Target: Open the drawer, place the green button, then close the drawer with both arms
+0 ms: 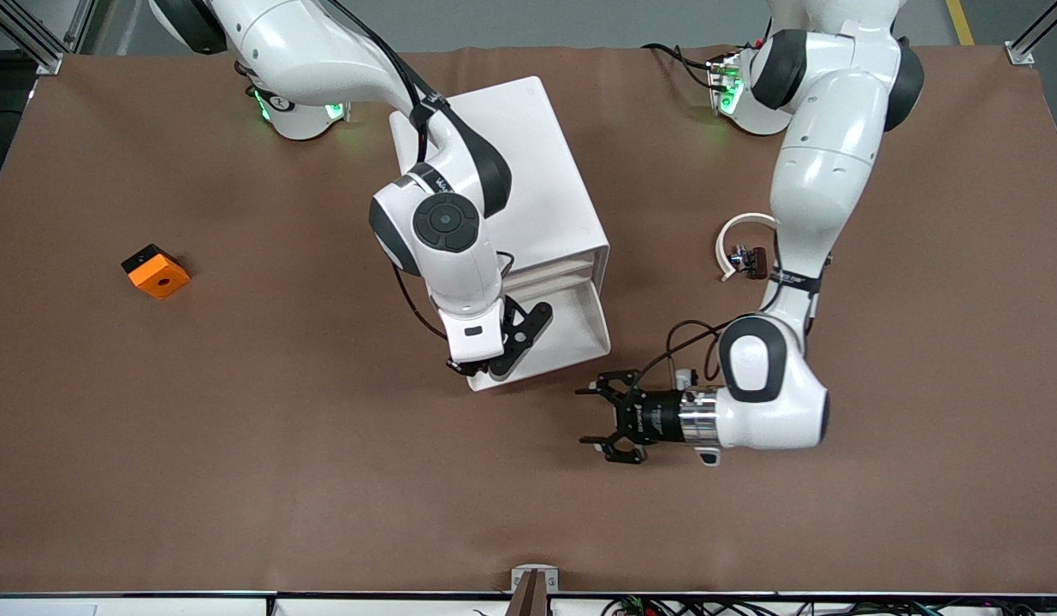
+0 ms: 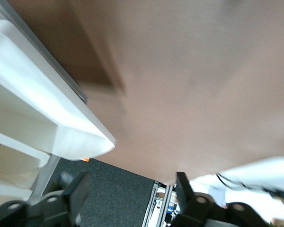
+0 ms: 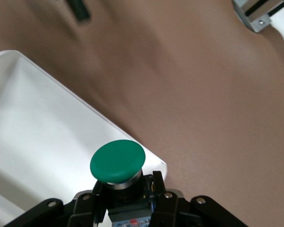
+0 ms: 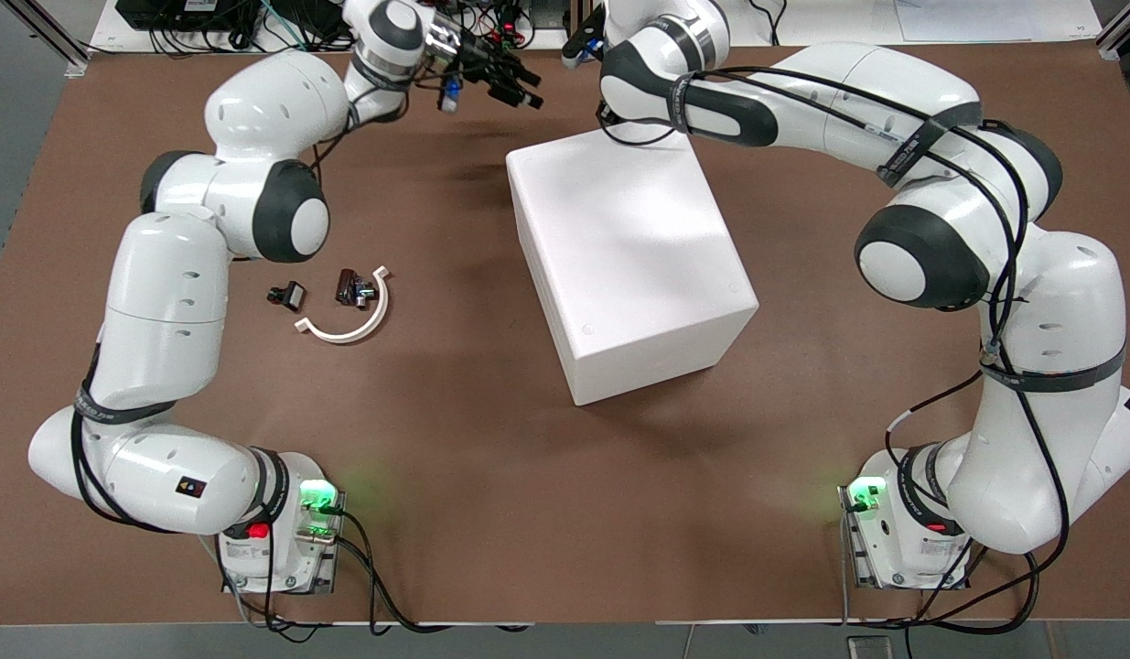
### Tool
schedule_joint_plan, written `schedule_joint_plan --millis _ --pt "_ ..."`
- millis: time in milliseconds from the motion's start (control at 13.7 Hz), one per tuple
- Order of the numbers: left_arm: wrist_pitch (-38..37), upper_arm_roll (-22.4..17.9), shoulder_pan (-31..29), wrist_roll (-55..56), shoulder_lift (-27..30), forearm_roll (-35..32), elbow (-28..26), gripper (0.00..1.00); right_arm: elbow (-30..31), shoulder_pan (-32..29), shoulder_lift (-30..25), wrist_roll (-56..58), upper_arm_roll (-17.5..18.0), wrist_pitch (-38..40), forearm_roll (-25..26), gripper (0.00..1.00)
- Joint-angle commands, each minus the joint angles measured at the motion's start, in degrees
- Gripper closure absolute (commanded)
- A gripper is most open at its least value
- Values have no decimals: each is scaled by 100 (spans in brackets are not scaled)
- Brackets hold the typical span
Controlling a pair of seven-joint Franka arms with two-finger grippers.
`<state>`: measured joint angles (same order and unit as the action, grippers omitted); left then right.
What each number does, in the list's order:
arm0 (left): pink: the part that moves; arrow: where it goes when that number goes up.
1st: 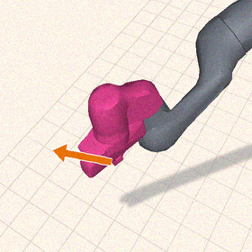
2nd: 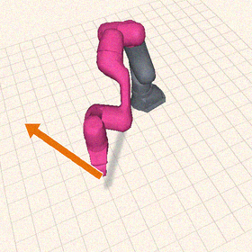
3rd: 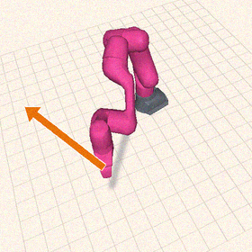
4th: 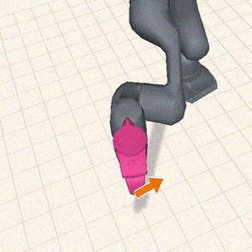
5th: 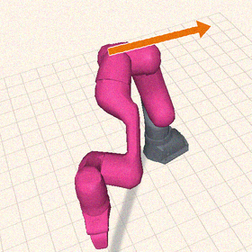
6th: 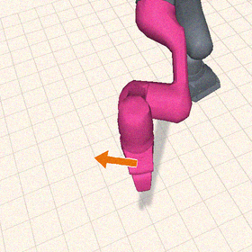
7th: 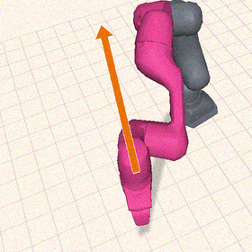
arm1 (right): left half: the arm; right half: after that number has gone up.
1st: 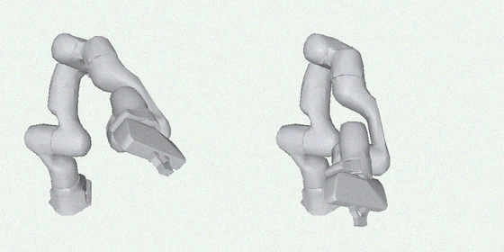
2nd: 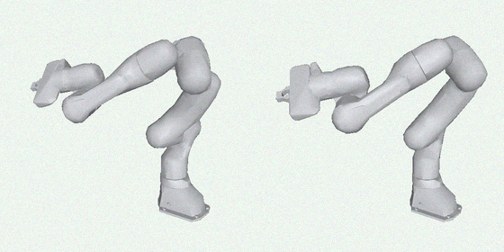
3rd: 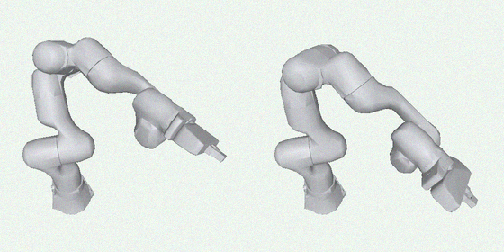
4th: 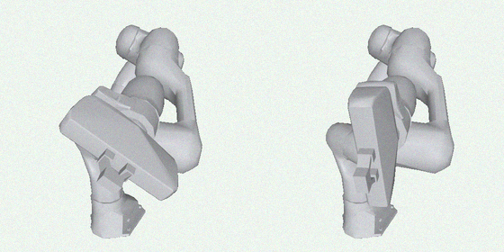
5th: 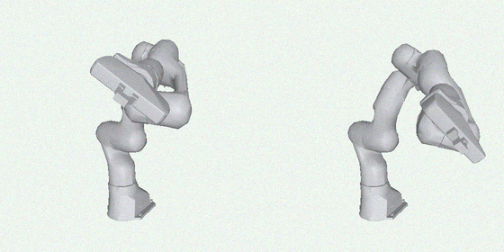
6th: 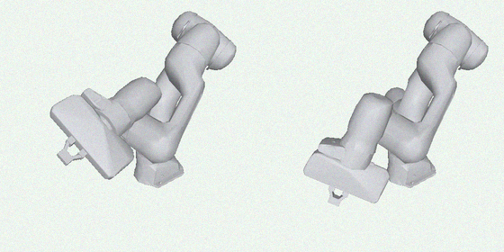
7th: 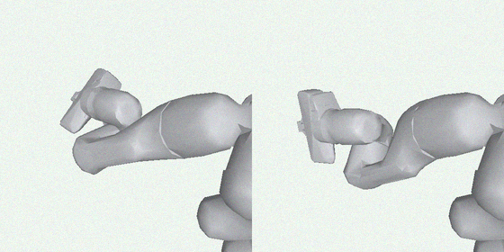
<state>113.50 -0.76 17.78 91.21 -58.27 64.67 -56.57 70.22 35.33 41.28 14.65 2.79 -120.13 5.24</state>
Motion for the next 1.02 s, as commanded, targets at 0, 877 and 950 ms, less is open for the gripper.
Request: schedule_joint_plan --millis 0,877,950 --pt "-91 -362 -89 -218 499 55 -135 0 -201 -18 152 90 107 42 -259 100" --pt "-1180 -364 -47 -2043 2424 -3967 -240 0 -553 -132 626 73 107 68 -1323 100" --pt "-1381 -355 41 -2351 2599 -4301 -327 0 -562 -176 670 73 107 77 -1385 100"
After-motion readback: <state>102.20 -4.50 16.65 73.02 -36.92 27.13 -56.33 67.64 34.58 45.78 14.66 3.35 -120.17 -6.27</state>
